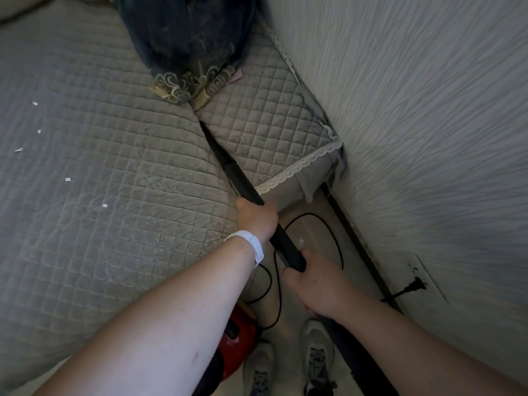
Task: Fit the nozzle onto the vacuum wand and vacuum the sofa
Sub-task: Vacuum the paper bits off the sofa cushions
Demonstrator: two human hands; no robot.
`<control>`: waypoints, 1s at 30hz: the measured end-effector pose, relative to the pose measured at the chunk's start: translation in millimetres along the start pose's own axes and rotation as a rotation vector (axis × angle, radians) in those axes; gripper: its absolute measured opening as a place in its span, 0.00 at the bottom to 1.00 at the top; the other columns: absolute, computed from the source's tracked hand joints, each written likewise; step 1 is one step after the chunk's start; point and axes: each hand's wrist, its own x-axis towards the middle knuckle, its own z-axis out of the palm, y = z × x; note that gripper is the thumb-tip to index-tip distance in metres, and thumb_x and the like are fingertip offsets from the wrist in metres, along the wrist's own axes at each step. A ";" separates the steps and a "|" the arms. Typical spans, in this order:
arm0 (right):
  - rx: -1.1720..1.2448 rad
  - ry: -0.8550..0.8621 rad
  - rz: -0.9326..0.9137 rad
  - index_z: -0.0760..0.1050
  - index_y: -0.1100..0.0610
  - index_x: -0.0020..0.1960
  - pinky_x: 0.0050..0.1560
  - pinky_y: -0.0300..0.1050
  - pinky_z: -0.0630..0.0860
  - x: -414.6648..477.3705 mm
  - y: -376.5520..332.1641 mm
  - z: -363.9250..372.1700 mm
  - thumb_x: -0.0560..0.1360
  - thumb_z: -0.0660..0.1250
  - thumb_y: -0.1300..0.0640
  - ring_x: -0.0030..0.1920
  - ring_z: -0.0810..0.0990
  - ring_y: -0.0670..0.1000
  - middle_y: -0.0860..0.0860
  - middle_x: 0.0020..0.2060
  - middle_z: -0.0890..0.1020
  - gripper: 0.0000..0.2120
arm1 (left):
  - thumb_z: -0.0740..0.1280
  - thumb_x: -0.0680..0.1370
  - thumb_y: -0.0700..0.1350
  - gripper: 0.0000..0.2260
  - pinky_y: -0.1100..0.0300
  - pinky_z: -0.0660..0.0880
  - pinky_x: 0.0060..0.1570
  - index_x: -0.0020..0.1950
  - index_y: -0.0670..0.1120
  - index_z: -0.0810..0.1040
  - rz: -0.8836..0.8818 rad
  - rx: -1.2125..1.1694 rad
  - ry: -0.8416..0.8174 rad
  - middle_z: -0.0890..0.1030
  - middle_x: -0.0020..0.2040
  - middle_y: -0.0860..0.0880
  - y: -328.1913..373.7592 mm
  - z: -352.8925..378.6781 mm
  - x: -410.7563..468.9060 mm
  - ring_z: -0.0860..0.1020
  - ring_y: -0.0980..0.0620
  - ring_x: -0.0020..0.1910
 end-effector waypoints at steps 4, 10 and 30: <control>0.028 0.014 -0.036 0.74 0.59 0.49 0.26 0.38 0.69 -5.6 -9.6 -2.1 0.77 0.65 0.53 0.27 0.74 0.48 0.52 0.32 0.76 0.09 | 0.66 0.77 0.44 0.17 0.42 0.81 0.53 0.63 0.44 0.66 0.014 -0.052 -0.019 0.77 0.55 0.40 15.6 -5.9 -7.6 0.81 0.38 0.51; 0.034 0.038 -0.073 0.74 0.57 0.49 0.29 0.41 0.71 -25.6 -23.3 -9.2 0.77 0.65 0.53 0.29 0.75 0.49 0.51 0.33 0.77 0.07 | 0.66 0.77 0.43 0.17 0.41 0.82 0.48 0.64 0.45 0.65 0.059 -0.109 -0.048 0.77 0.53 0.42 32.9 -17.0 -28.0 0.82 0.38 0.47; -0.307 0.056 -0.247 0.72 0.52 0.52 0.35 0.44 0.75 -139.2 -89.7 75.3 0.75 0.67 0.49 0.37 0.79 0.50 0.50 0.39 0.79 0.09 | 0.63 0.77 0.41 0.14 0.57 0.78 0.27 0.61 0.47 0.65 0.155 -0.378 0.088 0.78 0.46 0.45 3.8 -181.7 -112.9 0.82 0.46 0.27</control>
